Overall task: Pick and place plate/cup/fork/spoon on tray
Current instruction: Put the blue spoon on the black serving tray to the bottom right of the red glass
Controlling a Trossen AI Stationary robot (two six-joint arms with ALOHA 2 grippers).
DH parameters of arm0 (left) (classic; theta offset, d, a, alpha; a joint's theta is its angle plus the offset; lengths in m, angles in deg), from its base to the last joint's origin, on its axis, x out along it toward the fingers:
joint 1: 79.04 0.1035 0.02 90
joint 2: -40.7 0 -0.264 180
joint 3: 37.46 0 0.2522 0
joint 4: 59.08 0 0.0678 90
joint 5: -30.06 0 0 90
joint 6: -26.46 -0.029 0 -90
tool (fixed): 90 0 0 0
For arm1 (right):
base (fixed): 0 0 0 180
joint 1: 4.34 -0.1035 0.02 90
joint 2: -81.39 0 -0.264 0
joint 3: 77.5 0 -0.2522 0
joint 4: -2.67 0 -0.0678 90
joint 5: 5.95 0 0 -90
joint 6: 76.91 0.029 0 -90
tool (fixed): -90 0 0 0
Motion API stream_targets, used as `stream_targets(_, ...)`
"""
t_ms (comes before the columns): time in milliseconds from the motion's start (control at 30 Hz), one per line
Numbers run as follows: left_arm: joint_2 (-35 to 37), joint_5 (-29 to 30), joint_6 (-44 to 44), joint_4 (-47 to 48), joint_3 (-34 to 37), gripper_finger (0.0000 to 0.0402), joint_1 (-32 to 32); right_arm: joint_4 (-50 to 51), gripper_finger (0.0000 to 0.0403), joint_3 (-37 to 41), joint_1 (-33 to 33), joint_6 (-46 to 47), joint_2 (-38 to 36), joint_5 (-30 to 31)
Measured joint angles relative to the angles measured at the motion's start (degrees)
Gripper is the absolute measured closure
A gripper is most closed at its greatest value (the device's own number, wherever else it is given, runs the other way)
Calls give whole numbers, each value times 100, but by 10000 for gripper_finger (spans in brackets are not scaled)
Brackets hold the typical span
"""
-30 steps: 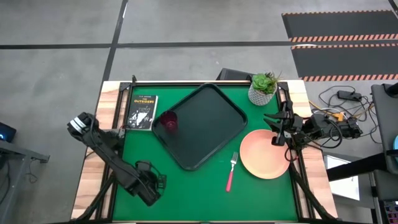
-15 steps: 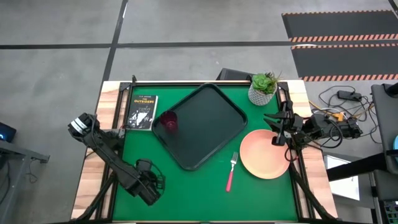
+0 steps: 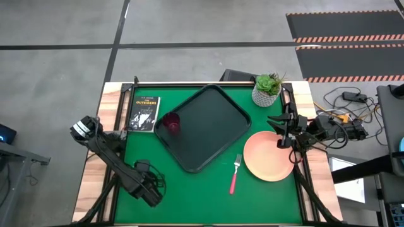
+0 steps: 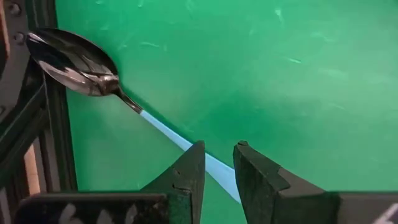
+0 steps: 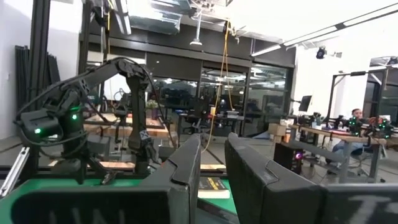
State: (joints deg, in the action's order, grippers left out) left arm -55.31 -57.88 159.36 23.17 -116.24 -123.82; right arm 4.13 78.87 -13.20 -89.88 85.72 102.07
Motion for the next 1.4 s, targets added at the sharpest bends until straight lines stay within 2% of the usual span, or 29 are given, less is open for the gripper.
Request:
stream_targets(300, -7, -11, 33, -197, 322, 336, 52, 1, 339, 0, 0, 1, 0, -2)
stream_targets(1033, -124, -61, 42, -202, 366, 336, 43, -1, 339, 0, 0, -116, 0, -1)
stream_targets(1200, -216, -528, 60, -168, 366, 336, -90, -1, 339, 0, 0, -116, -1, -2)
stream_targets(1400, -421, -627, 157, -199, 385, 336, -234, -2, 339, 0, 0, -116, 0, -2)
